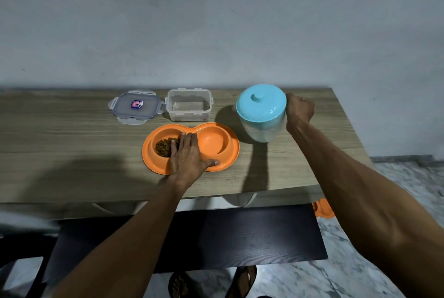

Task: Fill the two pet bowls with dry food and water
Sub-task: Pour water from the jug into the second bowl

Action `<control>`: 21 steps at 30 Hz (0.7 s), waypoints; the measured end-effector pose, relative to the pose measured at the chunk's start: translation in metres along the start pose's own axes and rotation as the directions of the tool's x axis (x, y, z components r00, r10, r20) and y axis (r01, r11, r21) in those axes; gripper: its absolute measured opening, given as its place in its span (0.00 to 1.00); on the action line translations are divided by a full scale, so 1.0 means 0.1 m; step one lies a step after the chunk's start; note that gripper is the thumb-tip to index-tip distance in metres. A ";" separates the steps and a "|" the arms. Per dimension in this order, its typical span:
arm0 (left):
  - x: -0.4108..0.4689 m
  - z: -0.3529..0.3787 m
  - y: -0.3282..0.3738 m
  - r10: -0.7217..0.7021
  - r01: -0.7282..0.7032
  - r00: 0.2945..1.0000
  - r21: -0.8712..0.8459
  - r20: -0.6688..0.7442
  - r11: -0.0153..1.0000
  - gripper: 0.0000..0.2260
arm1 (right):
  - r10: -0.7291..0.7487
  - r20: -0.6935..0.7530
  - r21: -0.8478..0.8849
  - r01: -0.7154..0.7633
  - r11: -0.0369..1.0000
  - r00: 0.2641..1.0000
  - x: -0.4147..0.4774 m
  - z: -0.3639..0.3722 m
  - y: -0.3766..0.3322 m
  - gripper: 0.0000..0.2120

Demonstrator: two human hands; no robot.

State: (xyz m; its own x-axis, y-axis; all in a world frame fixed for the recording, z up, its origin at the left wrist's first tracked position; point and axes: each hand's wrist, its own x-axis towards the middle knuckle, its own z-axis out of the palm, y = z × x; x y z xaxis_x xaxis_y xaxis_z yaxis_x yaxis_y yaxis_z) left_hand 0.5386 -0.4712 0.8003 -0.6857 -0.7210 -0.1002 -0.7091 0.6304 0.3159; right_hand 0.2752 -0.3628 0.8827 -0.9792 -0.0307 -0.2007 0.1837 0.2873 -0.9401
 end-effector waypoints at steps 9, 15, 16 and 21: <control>0.01 -0.04 0.00 0.008 -0.008 1.000 0.013 0.030 1.000 0.48 | -0.197 0.057 -0.169 0.204 0.964 0.979 -0.28 0.03 -0.13 0.17; 0.02 -0.03 0.00 0.009 -0.009 1.000 0.002 0.027 1.000 0.49 | -0.337 0.106 -0.309 0.353 0.883 0.936 -0.37 0.09 -0.21 0.19; 0.02 -0.03 0.00 0.008 -0.008 1.000 0.001 0.027 1.000 0.49 | -0.338 0.109 -0.309 0.355 0.883 0.935 -0.38 0.10 -0.21 0.19; 0.03 -0.03 0.00 0.008 -0.008 1.000 0.014 0.027 1.000 0.49 | -0.357 0.129 -0.335 0.379 0.863 0.925 -0.42 0.13 -0.21 0.18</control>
State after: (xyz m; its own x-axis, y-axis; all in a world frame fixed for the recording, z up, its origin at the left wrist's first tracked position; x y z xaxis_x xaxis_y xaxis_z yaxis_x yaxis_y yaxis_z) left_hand 0.5372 -0.4738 0.8034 -0.6953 -0.7080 -0.1235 -0.7057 0.6402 0.3035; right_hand 0.3134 -0.3796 0.9076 -0.9604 -0.2541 0.1141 -0.2417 0.5565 -0.7949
